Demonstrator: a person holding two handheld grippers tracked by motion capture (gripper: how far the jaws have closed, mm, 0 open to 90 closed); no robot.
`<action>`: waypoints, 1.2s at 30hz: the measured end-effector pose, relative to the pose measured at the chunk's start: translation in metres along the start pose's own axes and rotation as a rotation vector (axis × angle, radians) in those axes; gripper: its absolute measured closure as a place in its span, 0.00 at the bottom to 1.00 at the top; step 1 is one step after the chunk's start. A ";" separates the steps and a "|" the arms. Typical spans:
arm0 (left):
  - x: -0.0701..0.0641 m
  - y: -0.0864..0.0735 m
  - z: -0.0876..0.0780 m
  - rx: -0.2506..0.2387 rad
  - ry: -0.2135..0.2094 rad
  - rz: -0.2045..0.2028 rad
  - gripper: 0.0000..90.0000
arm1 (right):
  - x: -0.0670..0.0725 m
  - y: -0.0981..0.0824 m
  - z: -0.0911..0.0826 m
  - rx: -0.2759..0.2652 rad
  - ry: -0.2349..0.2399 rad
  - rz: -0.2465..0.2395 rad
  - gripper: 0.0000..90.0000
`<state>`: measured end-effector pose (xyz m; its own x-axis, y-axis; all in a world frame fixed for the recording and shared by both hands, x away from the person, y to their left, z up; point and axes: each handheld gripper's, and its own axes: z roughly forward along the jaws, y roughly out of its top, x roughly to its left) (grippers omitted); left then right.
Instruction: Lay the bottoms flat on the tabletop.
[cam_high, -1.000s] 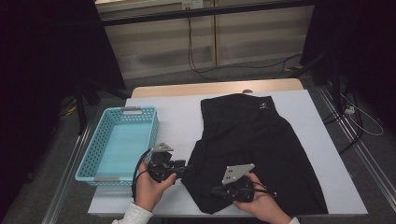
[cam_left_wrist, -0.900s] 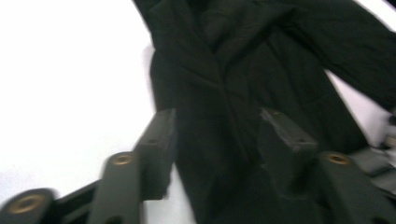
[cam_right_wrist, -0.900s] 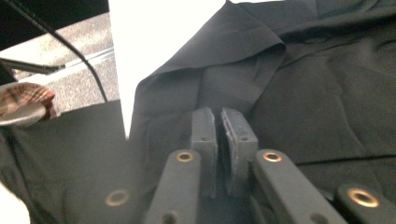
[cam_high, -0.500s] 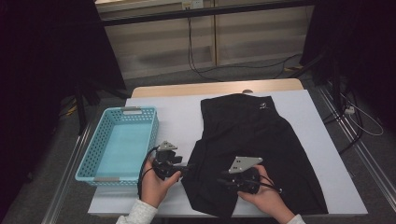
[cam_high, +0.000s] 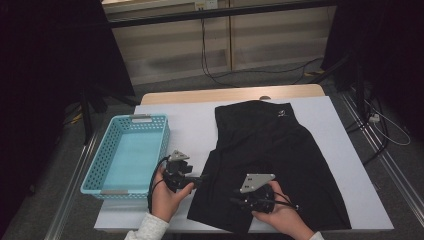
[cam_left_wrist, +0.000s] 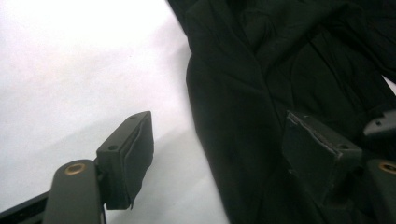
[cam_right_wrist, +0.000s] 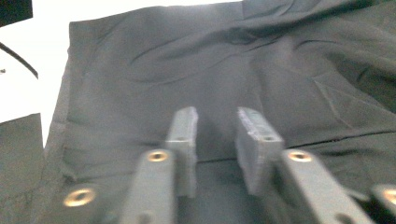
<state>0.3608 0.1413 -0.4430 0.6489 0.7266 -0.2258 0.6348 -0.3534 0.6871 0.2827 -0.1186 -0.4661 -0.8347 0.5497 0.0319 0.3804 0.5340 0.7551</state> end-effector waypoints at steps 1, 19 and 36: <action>0.000 0.000 0.000 0.001 0.004 0.001 0.27 | -0.001 -0.001 -0.001 -0.002 0.001 0.008 0.94; 0.001 0.001 0.002 0.006 0.010 -0.002 0.25 | -0.020 -0.014 -0.030 0.001 -0.021 0.055 1.00; 0.000 0.001 0.012 0.022 0.001 0.004 0.26 | -0.024 -0.034 -0.067 -0.038 -0.053 0.103 1.00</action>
<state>0.3666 0.1339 -0.4500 0.6512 0.7255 -0.2225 0.6412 -0.3693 0.6727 0.2634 -0.1924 -0.4486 -0.7695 0.6341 0.0768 0.4469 0.4486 0.7740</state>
